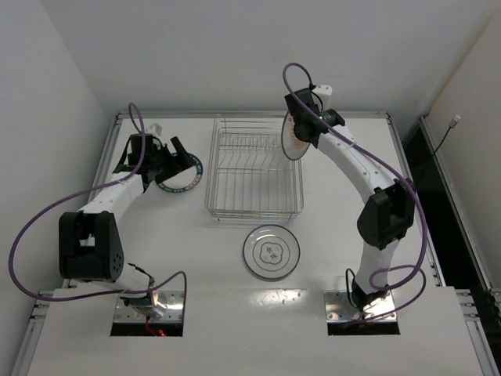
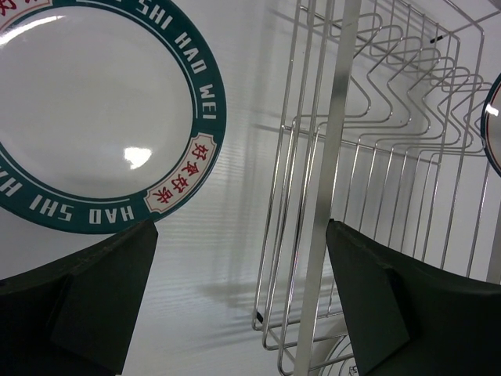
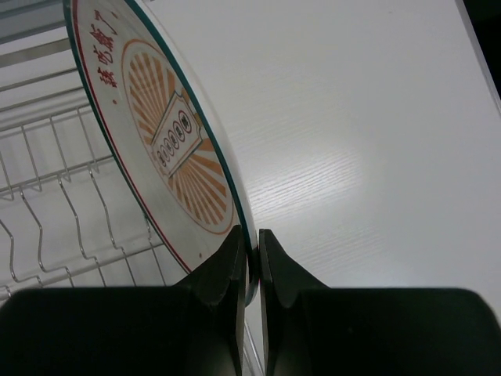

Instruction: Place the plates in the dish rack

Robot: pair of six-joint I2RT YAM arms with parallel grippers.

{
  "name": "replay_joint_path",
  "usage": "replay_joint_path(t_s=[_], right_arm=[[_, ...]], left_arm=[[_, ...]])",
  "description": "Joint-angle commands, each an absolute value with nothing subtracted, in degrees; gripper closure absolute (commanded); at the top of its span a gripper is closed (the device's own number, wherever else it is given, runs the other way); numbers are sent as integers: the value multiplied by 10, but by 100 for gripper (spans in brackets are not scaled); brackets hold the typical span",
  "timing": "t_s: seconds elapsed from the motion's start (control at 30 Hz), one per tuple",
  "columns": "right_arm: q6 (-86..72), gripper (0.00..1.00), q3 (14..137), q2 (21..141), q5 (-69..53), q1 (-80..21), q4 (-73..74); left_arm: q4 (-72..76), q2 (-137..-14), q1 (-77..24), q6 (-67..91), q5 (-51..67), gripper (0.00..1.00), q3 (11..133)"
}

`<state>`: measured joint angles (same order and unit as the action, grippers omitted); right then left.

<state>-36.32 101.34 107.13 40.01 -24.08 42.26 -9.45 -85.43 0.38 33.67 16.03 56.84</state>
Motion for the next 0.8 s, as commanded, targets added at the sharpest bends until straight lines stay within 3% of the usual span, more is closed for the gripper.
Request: replay_joint_path(t_s=[0.0, 0.33, 0.77], right_arm=[[-392, 100, 1066, 1093, 484, -245, 468], [-446, 100, 1108, 1130, 519, -250, 522], [-454, 100, 1091, 1094, 562, -268, 515]], left_arm=[[-89, -853, 8, 336, 157, 12, 591], [-89, -859, 8, 336, 157, 12, 591], [-89, -859, 8, 336, 157, 12, 591]])
